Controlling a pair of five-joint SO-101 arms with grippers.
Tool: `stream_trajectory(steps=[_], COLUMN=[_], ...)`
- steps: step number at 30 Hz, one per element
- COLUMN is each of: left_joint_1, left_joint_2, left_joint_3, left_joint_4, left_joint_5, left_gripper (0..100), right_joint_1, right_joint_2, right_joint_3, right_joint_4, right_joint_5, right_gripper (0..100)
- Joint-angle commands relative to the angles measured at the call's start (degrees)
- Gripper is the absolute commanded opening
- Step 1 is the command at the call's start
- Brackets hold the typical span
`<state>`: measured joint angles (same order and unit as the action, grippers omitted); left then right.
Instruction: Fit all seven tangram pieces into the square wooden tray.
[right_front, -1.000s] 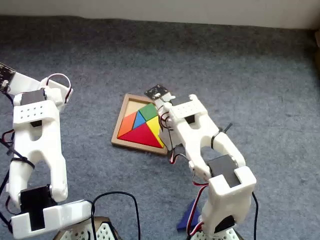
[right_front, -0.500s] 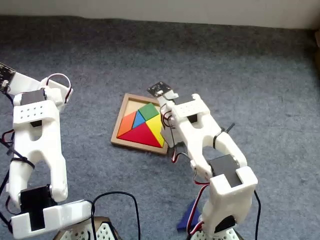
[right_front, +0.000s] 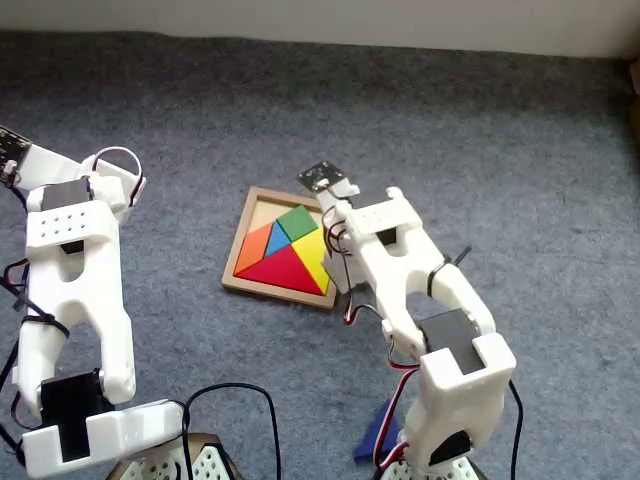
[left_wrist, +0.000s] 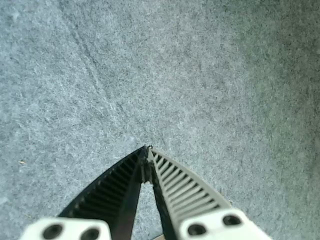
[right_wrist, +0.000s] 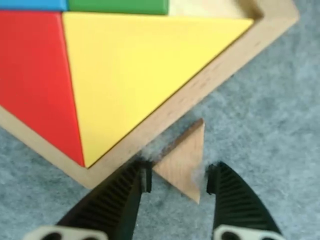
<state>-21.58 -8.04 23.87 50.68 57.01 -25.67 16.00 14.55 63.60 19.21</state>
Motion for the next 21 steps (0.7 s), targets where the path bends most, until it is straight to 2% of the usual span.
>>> stream_trajectory(steps=[1,11,17,21], left_joint_1=[0.48,0.48,0.48,1.1], left_joint_2=[-2.15,-2.15,-2.15,-2.15], left_joint_3=[-1.63,-1.71,-1.71,-1.71], left_joint_4=[-0.88,-0.88,-0.88,-0.88], left_joint_5=[-0.7,-0.7,-0.7,-0.7], left_gripper=[1,1,1,1], right_joint_1=[1.36,1.36,1.1,1.01], right_joint_2=[-0.84,-1.36,-12.18,-17.89], right_joint_3=[-2.68,-2.68,1.36,8.22], right_joint_4=[-1.45,-1.27,-2.24,-8.31], right_joint_5=[0.62,0.62,0.62,0.7], right_gripper=[18.0,18.0,18.0,18.0])
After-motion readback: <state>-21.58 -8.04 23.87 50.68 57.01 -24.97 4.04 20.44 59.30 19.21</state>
